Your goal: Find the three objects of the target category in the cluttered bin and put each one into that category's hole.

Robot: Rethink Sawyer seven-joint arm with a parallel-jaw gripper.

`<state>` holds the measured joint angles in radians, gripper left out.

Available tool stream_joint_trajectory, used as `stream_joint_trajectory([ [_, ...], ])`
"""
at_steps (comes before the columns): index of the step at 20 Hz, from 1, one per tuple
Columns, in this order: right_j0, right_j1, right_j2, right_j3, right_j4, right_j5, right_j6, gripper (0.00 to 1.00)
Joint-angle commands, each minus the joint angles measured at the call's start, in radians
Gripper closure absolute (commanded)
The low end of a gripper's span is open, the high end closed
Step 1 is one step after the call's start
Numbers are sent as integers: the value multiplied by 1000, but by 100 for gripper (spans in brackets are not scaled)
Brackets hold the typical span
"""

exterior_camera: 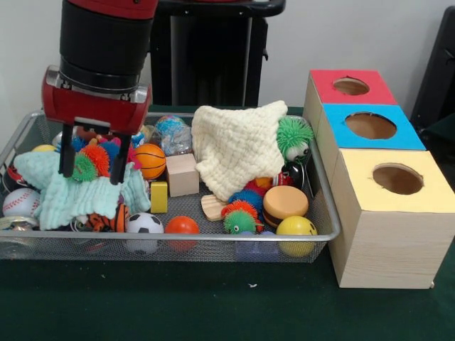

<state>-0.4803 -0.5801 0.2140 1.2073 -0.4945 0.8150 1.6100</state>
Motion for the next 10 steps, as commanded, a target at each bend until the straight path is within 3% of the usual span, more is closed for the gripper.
stream_joint_trajectory([
  [1,-20,103,75,7,-63,-18,-184,0],
  [10,-36,159,72,27,-87,-60,-153,0],
])
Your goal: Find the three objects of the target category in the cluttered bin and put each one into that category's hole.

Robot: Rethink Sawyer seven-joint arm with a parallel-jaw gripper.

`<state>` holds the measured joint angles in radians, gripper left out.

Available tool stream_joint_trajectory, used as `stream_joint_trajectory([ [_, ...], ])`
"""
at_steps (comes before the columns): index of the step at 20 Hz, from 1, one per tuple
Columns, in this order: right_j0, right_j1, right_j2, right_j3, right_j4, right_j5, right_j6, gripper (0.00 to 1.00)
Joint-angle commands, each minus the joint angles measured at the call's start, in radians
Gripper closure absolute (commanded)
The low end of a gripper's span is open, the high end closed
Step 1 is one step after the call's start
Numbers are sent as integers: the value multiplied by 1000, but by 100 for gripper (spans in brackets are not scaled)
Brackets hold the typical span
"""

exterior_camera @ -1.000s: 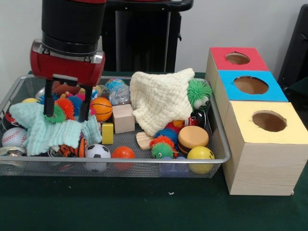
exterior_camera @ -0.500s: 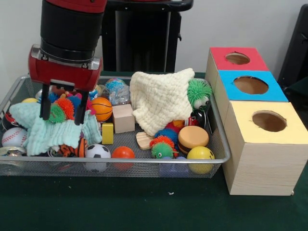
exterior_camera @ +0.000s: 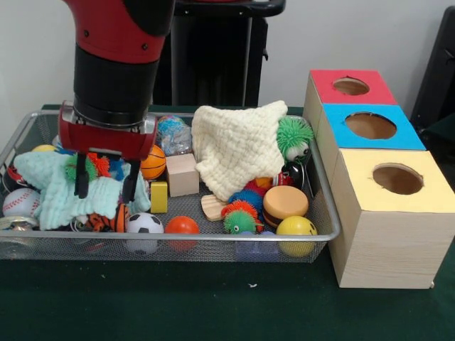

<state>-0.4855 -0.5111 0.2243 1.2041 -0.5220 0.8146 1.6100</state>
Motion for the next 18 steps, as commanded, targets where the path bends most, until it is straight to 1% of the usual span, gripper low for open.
stream_joint_trajectory([
  [1,-33,96,60,36,-66,-70,-150,0],
  [4,-42,105,57,55,-75,-99,-136,0],
  [7,-49,97,51,84,-78,-89,-155,0],
  [12,-59,62,51,120,-69,-29,-204,0],
  [18,-53,51,45,119,-66,50,-236,0],
])
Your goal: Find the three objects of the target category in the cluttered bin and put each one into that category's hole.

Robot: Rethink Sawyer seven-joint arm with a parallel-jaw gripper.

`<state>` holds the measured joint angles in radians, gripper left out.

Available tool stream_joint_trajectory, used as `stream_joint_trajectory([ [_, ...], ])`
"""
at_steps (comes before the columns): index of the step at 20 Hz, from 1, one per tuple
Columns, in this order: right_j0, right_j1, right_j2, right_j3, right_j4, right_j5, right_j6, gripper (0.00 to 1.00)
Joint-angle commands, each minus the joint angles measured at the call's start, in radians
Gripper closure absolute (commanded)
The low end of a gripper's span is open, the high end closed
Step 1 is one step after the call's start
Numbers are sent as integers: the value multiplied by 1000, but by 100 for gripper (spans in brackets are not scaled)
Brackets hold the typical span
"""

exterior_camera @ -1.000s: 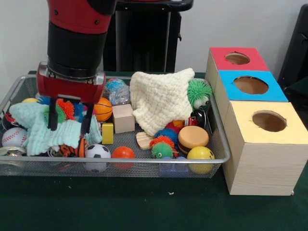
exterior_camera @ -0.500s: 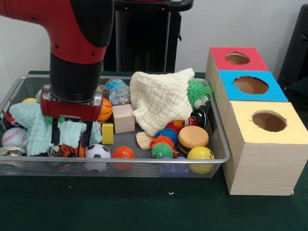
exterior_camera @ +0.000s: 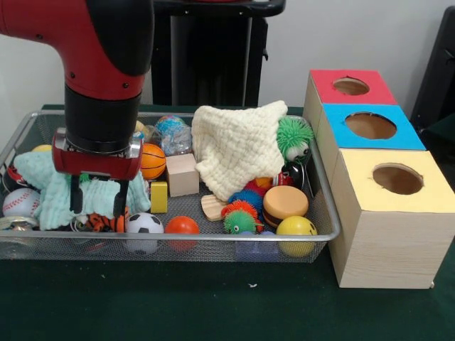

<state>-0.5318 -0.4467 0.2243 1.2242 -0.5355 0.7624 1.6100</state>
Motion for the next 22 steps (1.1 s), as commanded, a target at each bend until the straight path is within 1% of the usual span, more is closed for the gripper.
stream_joint_trajectory([
  [1,-8,-24,44,112,-47,104,-230,0],
  [4,-6,-47,39,144,-42,109,-222,0],
  [7,-12,-44,39,167,-42,86,-202,0],
  [11,-21,-33,42,183,-46,95,-214,0],
  [13,-28,-42,41,205,-47,86,-213,0],
  [17,-36,-46,38,239,-61,33,-193,0],
  [22,-44,-29,35,252,-97,-23,-189,0],
])
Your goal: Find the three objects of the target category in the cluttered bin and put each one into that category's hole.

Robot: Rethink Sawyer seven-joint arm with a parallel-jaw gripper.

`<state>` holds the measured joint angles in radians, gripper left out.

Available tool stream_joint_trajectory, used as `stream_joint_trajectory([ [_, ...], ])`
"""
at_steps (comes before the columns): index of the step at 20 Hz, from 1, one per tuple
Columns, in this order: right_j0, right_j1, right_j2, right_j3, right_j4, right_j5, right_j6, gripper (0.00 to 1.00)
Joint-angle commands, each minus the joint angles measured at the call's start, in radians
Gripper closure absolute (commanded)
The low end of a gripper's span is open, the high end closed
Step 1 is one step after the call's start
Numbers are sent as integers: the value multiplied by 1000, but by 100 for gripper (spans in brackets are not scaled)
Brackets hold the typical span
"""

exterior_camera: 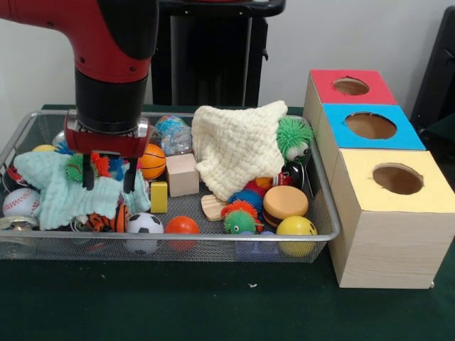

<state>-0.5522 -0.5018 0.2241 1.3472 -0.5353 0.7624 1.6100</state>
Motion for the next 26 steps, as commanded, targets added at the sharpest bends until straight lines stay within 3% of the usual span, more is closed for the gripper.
stream_joint_trajectory([
  [1,-28,24,36,134,-97,-28,-186,0],
  [7,-34,23,34,149,-115,-50,-178,0],
  [15,-24,82,35,84,-204,-85,-166,0],
  [26,19,151,3,11,-313,-217,-37,0],
])
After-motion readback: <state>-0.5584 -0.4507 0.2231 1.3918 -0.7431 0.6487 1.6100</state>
